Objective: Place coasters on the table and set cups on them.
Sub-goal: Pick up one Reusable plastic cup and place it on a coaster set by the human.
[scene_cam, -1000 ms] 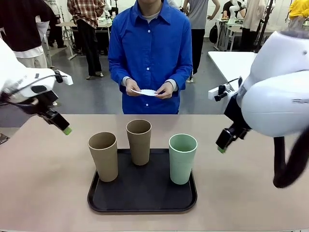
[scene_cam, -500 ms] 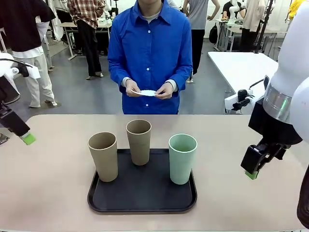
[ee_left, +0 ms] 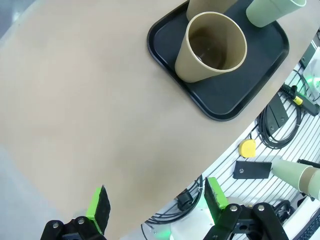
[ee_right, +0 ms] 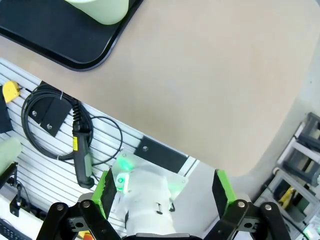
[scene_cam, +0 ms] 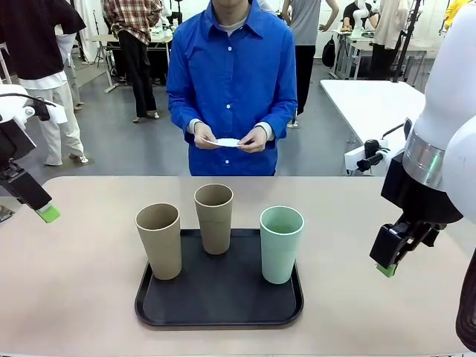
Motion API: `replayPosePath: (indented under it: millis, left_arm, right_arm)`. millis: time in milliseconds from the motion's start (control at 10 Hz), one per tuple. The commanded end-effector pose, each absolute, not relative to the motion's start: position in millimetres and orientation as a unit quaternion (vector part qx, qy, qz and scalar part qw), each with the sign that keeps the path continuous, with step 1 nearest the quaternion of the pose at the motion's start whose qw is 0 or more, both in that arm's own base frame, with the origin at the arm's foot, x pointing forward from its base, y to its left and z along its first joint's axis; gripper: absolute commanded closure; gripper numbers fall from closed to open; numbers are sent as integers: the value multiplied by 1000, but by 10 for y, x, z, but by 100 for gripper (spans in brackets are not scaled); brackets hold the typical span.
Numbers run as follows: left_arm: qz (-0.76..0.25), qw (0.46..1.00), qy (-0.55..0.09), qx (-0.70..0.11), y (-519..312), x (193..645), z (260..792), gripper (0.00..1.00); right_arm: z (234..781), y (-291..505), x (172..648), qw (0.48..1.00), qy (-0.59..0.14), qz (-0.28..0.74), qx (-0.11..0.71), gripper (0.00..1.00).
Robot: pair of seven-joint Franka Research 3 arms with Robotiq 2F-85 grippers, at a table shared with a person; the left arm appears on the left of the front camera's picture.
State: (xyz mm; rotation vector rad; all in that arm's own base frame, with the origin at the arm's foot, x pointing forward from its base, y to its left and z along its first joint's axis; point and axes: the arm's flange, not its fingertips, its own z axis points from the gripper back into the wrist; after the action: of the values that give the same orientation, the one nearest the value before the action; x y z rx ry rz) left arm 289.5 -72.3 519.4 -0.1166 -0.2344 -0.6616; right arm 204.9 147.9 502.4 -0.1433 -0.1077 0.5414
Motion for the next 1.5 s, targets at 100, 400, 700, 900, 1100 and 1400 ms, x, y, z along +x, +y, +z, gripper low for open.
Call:
replayPosePath:
  millis: [100, 400, 700, 900, 1100, 1400]
  left_arm:
    - [-310, 934, -113, -136, -608, 3004, 5310, 0]
    - [-185, 884, -75, -423, 83, 3401, 5532, 0]
    - [-99, 839, -31, -534, 816, 3748, 5512, 0]
    - [-60, 827, -1, -559, 1369, 3893, 5381, 0]
    - [-19, 822, -1, -570, 1883, 3870, 5225, 0]
    - [24, 808, -30, -588, 2212, 3759, 4993, 0]
  right_arm:
    - [5141, 1275, 2068, 971, -44, 234, 30, 0]
    - [5456, 12, 2040, 912, -61, 38, 404, 0]
    - [5373, -1023, 1927, 831, -75, -56, 549, 0]
    - [5277, -1445, 1884, 794, -41, -84, 601, 0]
    - [5154, -1820, 1894, 765, -77, -144, 623, 0]
    - [5016, -2097, 1894, 753, -83, -195, 624, 0]
